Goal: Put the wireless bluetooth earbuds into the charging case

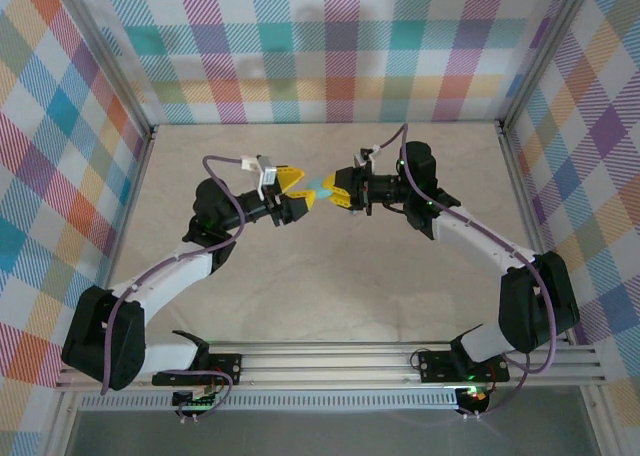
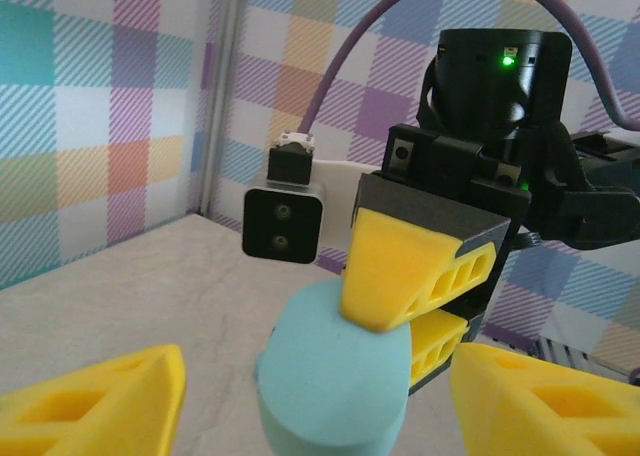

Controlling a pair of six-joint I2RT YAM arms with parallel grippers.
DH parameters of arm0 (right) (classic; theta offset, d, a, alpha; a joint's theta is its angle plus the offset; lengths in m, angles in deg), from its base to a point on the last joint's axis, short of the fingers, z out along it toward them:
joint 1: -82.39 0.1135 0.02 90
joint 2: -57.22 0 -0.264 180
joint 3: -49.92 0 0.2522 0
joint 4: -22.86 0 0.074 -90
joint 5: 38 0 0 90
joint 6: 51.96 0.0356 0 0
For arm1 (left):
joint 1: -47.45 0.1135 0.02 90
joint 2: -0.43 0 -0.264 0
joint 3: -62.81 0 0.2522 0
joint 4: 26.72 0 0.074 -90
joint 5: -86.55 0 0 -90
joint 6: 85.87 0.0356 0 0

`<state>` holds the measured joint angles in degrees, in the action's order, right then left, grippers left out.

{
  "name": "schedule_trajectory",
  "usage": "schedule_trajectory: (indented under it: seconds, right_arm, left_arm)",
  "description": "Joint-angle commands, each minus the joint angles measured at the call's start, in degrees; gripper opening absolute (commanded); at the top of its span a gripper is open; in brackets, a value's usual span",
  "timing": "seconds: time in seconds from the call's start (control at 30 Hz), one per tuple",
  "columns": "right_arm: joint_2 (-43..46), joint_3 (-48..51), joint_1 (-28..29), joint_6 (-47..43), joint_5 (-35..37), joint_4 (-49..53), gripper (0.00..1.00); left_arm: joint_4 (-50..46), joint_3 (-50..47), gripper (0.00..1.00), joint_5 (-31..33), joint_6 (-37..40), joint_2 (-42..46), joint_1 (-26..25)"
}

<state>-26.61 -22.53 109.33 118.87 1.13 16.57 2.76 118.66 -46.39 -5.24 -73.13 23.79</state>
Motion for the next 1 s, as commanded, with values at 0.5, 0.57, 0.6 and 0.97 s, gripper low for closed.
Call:
schedule_trajectory:
  seconds: [0.5,0.57,0.6,0.97]
  right_arm:
    - [2.3,-0.1,-0.6,3.0,-1.4,-4.5,0.15]
    - [2.4,-0.4,-0.6,2.9,-1.4,-4.3,0.15]
    - [2.6,-0.4,-0.6,2.8,-1.4,-3.9,0.15]
    - [3.2,-0.2,-0.6,2.4,-1.4,-3.2,0.15]
  left_arm:
    - [-1.3,1.6,0.59,-1.5,1.0,-1.3,-1.6]
    - [-1.2,1.3,0.62,-1.1,0.9,-1.2,-1.6]
    - [-1.2,1.2,0.64,-1.0,0.9,-1.1,-1.6]
    - [-1.8,1.5,0.63,-1.1,0.7,-1.1,-1.6]
